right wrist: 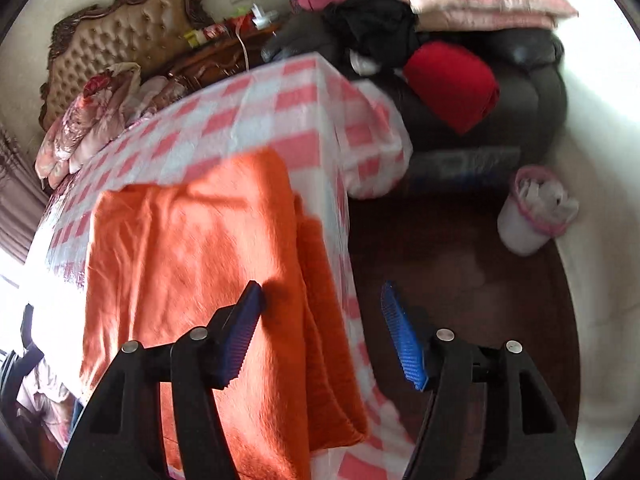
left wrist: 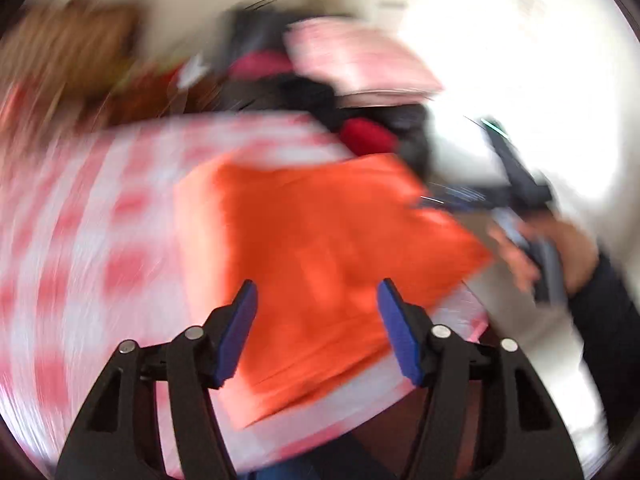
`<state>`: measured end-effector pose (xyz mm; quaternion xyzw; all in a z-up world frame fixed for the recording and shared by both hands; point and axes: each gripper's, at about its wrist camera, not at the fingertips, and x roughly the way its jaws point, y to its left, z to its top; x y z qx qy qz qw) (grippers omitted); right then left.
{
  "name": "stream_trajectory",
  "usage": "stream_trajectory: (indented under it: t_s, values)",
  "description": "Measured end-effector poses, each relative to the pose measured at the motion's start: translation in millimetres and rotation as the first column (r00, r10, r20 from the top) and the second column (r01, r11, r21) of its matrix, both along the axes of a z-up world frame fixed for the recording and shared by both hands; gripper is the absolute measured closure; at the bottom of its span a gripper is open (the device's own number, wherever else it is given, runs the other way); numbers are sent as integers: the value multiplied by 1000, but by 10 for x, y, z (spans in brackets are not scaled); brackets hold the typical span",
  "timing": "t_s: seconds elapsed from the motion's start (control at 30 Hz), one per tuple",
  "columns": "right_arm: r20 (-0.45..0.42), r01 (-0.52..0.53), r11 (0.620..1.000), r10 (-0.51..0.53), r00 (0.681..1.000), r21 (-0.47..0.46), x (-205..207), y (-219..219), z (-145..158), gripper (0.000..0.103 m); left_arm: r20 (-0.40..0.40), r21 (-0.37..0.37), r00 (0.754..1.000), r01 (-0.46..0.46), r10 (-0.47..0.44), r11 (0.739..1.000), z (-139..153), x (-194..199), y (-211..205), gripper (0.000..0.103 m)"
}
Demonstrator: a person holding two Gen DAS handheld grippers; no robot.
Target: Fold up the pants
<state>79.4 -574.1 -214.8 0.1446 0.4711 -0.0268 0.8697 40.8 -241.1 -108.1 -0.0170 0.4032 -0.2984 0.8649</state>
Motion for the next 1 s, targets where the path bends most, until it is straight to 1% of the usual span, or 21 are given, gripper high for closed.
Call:
stream_trajectory:
  t_s: [0.03, 0.1, 0.13, 0.17, 0.23, 0.27, 0.3, 0.33, 0.37, 0.4, 0.43, 0.53, 0.6, 0.63, 0.7, 0.77, 0.83, 0.87, 0.93, 0.97, 1.0]
  values:
    - [-3, 3, 1000, -3, 1000, 25, -20, 0, -44, 62, -79, -42, 996, -39, 35, 998, -86, 143, 213, 48]
    - [8, 4, 996, -5, 1000, 88, -42, 19, -79, 65, -227, -117, 973, -69, 42, 991, -305, 319, 472, 48]
    - [13, 15, 997, -16, 1000, 74, -49, 44, -80, 66, -308, -143, 951, -90, 43, 986, -443, 394, 539, 53]
    - [14, 20, 997, -21, 1000, 69, -44, 74, -63, 66, -356, -156, 933, -112, 50, 981, -550, 399, 606, 58]
    - [17, 36, 997, -37, 999, 68, -79, 106, -47, 67, -412, -185, 911, -84, 1, 979, -682, 410, 573, 70]
    - [20, 44, 997, -46, 999, 64, -96, 125, -31, 68, -414, -186, 910, -68, -16, 980, -701, 359, 541, 71]
    - [23, 48, 997, -50, 998, 62, -111, 145, -17, 70, -415, -186, 909, -50, -32, 981, -735, 318, 524, 77]
    - [23, 53, 997, -55, 998, 63, -118, 163, -13, 71, -437, -194, 898, -36, -54, 980, -812, 425, 540, 83]
    - [24, 58, 996, -59, 998, 67, -128, 176, -11, 72, -434, -192, 899, -36, -52, 981, -828, 438, 542, 85]
    - [24, 62, 995, -64, 998, 72, -133, 197, -8, 72, -424, -190, 904, -25, -59, 982, -841, 462, 551, 90]
    - [23, 67, 995, -69, 997, 75, -138, 236, -4, 72, -398, -172, 916, -16, -55, 985, -820, 469, 565, 91]
    - [27, 65, 991, -68, 997, 116, -178, 391, 20, 73, -366, -140, 931, -37, -17, 990, -788, 418, 687, 92]
    - [34, 35, 993, -39, 999, 113, -184, 538, 14, 73, -363, -106, 932, -45, 3, 993, -797, 449, 718, 91]
    - [31, 28, 995, -31, 999, 94, -176, 629, -15, 72, -369, -98, 929, -50, 11, 994, -828, 473, 773, 84]
    - [13, 67, 996, -68, 998, 51, -159, 680, -54, 68, -355, -96, 934, -85, 45, 992, -778, 496, 901, 78]
    - [21, 120, 993, -120, 993, 23, -211, 659, 55, 67, -251, -84, 965, -95, 72, 992, -568, 506, 957, 78]
    - [104, 196, 979, -188, 977, -64, -311, 676, 330, 64, -126, -69, 990, -67, 58, 995, -337, 579, 874, 79]
    - [129, 201, 976, -190, 973, -85, -307, 710, 432, 64, -72, -57, 997, -42, 38, 997, -241, 643, 775, 79]
    - [155, 171, 982, -156, 976, -86, -215, 826, 577, 64, 49, -26, 998, 42, -41, 999, -84, 825, 452, 80]
    - [158, 129, 988, -114, 981, -85, -107, 941, 622, 64, 91, -14, 993, 82, -81, 997, -62, 936, 298, 80]
    - [158, 104, 990, -87, 984, -97, 11, 1049, 632, 64, 108, 5, 988, 111, -111, 994, -76, 1072, 142, 80]
